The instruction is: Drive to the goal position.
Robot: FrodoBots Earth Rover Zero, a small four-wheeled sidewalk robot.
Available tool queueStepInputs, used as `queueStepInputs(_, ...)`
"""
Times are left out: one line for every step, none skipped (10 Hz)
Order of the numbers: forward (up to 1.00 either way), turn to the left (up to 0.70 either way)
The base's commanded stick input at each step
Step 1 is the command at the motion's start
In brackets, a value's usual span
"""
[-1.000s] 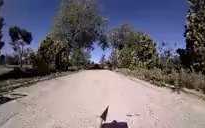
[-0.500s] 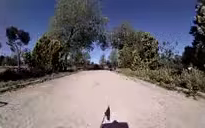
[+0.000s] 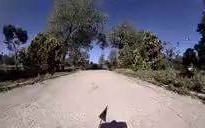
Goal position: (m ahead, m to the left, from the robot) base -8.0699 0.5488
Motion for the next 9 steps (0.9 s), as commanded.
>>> queueStepInputs(1.00, 0.04)
queueStepInputs(1.00, 0.04)
queueStepInputs(1.00, 0.04)
queueStepInputs(1.00, 0.04)
queueStepInputs(1.00, 0.04)
queueStepInputs(1.00, 0.04)
queueStepInputs(1.00, 0.04)
queueStepInputs(1.00, 0.04)
queueStepInputs(1.00, 0.04)
